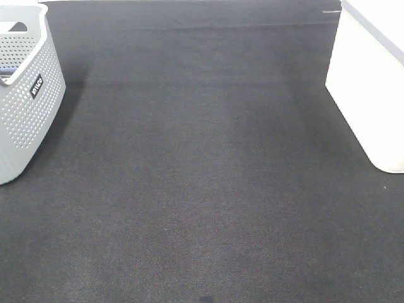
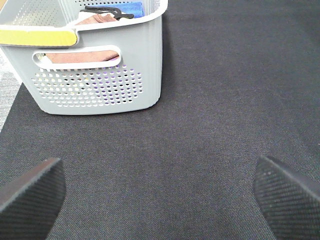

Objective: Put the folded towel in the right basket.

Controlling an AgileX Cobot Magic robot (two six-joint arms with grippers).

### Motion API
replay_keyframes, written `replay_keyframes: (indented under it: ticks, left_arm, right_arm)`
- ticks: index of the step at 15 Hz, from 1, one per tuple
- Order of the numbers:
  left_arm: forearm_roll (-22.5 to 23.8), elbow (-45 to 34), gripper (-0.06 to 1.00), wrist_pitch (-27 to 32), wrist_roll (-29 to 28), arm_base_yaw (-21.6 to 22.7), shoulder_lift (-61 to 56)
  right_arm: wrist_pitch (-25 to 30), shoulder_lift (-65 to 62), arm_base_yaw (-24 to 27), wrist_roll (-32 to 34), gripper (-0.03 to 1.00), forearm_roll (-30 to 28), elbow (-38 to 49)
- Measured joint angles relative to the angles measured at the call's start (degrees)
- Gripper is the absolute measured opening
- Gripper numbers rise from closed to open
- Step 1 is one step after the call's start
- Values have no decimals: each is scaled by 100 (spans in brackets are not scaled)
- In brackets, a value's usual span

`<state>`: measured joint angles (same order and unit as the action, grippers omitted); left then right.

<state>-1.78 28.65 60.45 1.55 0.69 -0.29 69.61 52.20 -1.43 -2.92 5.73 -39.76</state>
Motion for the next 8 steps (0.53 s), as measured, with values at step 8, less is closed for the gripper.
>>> replay_keyframes:
  ticks: [8]
  left_arm:
    - [0, 0, 97, 0, 0, 0, 0]
  right_arm:
    - [-327, -3919, 0, -6, 75, -504, 854]
